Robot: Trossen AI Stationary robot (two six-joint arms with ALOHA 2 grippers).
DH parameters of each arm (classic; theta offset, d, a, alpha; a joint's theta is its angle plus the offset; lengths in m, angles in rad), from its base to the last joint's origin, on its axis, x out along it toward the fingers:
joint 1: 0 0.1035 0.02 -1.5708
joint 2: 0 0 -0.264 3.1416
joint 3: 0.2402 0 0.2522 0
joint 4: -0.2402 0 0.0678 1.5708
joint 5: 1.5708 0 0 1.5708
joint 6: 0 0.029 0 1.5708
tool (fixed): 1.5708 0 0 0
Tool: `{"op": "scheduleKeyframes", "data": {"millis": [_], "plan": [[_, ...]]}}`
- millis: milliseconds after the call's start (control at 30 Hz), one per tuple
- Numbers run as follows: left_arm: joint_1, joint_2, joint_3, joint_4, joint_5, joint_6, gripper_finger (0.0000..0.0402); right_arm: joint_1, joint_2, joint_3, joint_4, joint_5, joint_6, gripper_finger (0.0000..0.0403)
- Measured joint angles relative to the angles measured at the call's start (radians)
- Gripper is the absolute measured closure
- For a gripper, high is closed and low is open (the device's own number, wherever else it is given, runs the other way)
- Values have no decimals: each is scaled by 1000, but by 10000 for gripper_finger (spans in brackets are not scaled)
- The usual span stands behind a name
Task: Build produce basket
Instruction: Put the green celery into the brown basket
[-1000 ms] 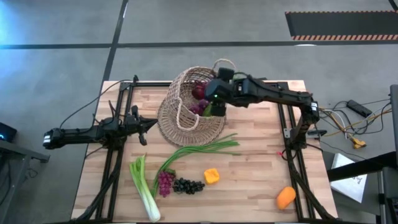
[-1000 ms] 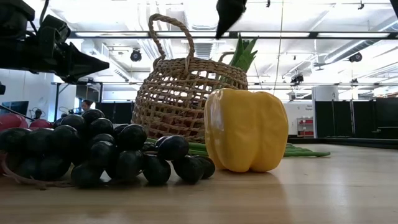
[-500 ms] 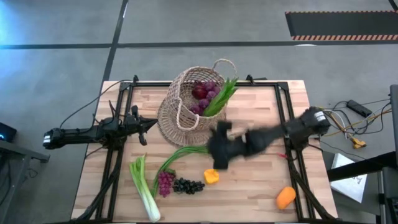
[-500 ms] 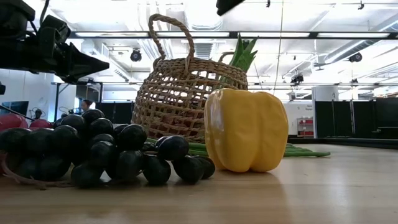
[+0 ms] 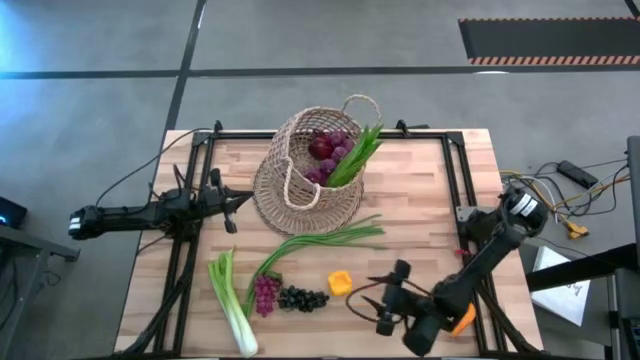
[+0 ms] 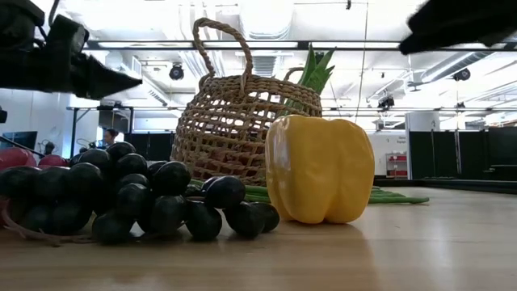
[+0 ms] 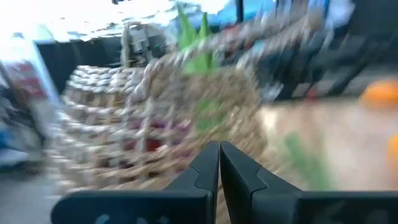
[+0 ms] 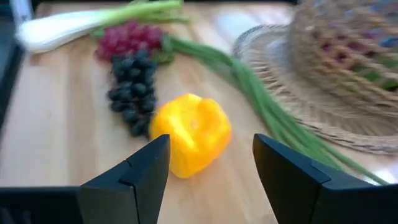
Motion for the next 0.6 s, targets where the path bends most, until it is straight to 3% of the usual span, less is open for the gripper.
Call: {"op": "scheduleKeyframes", "data": {"millis": [133, 267, 367, 500, 600], "plan": [[0, 0, 0, 177, 39, -375, 402, 41, -1, -66, 6, 132, 111, 182], [0, 17, -1, 365, 23, -629, 402, 45, -2, -119, 9, 164, 185, 182], [-2, 40, 4, 458, 48, -641, 402, 45, -2, -150, 9, 167, 221, 182], [-28, 109, 43, 425, 120, -643, 402, 45, 0, -169, 12, 171, 230, 182], [-70, 192, 91, 364, 103, -642, 402, 45, 0, -180, 11, 171, 223, 182]]}}
